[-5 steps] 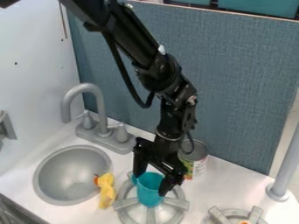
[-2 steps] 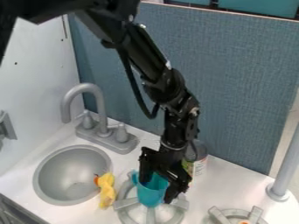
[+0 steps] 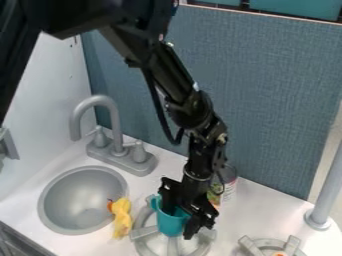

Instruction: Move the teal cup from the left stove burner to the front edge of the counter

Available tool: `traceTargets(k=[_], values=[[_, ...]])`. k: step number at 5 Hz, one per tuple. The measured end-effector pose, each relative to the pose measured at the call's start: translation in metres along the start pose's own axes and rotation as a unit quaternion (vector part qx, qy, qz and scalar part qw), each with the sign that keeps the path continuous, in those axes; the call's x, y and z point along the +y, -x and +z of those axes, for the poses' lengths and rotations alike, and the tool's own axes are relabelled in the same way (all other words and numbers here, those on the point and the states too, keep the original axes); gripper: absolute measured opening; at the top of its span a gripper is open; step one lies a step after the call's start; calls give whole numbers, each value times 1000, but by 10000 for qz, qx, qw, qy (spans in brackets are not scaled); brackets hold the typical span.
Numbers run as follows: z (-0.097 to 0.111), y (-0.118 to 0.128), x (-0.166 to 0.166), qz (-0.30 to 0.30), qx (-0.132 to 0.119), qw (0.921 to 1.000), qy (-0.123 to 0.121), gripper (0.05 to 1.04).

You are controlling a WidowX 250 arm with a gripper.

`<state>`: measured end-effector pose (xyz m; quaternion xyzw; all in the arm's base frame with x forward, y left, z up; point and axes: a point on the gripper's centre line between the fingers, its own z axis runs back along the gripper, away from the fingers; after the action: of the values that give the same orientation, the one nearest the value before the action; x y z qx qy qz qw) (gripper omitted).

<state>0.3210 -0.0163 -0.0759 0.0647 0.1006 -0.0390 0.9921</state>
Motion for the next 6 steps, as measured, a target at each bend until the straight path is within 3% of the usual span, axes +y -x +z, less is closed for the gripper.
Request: traceTargets(k=[1,2,3,4,5,6], values=[[0,0,0,16,8,10000,-2,378],[0,1,-2,-38,-1,10000,9,180],[9,5,-6,-135,-73,9998,-92,110],[53,20,-26,-404,-597,9964,-453,104],[59,53,-54,-690,-727,9936,-522,104],[47,66,-67,-788,-667,9944,-212,104]])
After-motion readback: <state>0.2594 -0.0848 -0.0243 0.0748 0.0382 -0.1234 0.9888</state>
